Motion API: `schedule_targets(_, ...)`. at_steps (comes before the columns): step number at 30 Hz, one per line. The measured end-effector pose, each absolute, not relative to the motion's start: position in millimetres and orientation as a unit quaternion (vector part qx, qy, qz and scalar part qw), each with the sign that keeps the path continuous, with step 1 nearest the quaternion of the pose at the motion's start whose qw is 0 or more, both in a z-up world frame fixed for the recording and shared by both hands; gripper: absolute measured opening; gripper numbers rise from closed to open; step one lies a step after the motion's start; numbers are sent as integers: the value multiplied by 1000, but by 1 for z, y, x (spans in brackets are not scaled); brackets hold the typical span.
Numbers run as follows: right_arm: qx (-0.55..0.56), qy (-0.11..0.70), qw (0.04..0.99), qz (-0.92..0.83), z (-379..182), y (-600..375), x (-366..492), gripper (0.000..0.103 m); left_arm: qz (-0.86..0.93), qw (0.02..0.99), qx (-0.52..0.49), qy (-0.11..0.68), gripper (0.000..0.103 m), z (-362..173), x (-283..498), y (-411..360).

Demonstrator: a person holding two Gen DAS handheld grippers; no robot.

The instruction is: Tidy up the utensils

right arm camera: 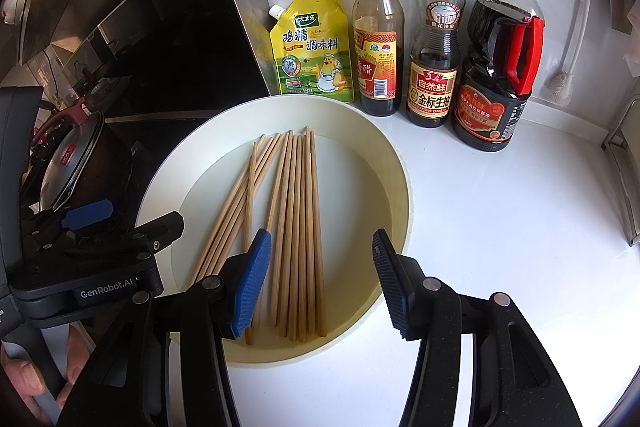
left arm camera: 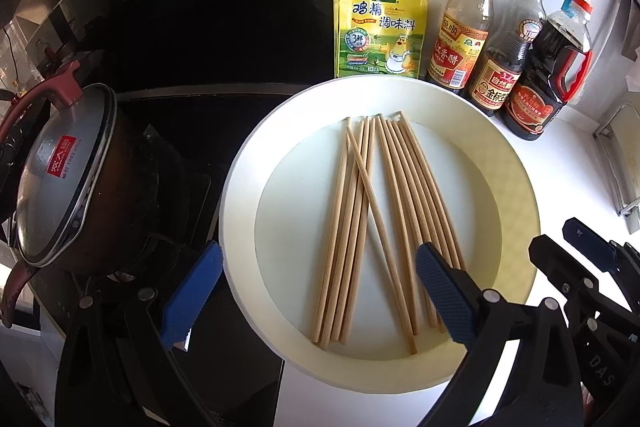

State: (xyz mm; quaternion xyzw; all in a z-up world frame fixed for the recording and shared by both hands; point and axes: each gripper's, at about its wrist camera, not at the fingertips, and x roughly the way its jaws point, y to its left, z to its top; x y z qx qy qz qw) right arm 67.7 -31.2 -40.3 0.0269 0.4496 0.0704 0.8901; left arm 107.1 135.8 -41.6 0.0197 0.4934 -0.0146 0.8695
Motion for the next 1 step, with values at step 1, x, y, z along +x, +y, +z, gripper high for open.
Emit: schedule_targets(1,27,449,890,71,-40,-31,68,51,-15,869,19,494,95,-42,108,136)
